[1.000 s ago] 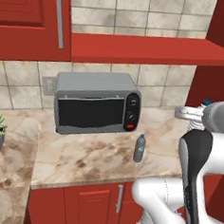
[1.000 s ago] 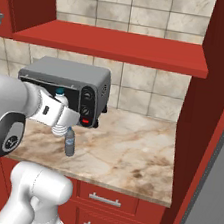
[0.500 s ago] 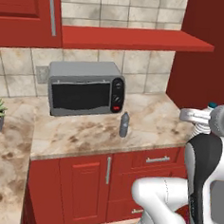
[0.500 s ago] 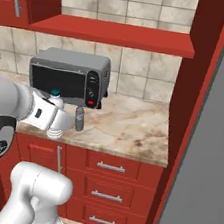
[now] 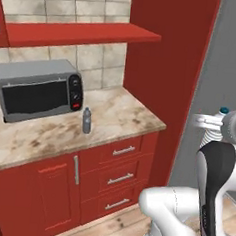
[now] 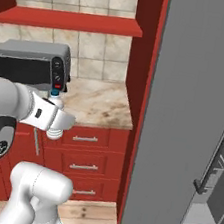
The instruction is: Take the bottled waters from the counter and place them in the freezer to freeze. Close the freezer door after placing the bottles.
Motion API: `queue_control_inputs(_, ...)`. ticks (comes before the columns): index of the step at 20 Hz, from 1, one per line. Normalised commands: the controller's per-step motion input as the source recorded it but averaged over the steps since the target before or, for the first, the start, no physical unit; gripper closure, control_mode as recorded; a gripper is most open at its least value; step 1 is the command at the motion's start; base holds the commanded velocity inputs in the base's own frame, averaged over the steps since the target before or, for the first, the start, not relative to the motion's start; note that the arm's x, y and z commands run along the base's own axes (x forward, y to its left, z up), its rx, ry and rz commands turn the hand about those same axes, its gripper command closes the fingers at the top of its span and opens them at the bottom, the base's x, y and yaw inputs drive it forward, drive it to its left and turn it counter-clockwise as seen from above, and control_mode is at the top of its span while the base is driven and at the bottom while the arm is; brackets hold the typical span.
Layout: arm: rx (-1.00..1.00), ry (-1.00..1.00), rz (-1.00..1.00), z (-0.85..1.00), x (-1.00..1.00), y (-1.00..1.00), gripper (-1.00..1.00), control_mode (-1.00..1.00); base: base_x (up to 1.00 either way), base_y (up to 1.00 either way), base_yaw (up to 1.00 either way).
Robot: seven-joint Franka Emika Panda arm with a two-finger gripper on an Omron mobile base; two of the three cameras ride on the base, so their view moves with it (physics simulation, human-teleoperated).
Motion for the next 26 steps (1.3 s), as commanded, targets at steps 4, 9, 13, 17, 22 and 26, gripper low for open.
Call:
queue_control_inputs(4, 0.0, 0.0, 0.0, 0.0, 0.0, 0.0, 1.0, 1.0, -0.14, -0.46, -0.54)
queue_control_inputs(9, 0.0, 0.0, 0.0, 0.0, 0.0, 0.0, 1.0, 1.0, -0.06, -0.5, -0.46)
queue_control_inputs(13, 0.0, 0.0, 0.0, 0.0, 0.0, 0.0, 1.0, 1.0, 0.02, -0.82, -0.08)
queue_control_inputs(17, 0.0, 0.0, 0.0, 0.0, 0.0, 0.0, 1.0, 1.0, 0.34, -0.93, 0.03)
queue_control_inputs(22, 0.0, 0.0, 0.0, 0.0, 0.0, 0.0, 1.0, 1.0, 0.46, -0.84, 0.13)
queue_control_inputs(26, 0.0, 0.0, 0.0, 0.0, 0.0, 0.0, 1.0, 1.0, 0.04, -0.54, 0.24)
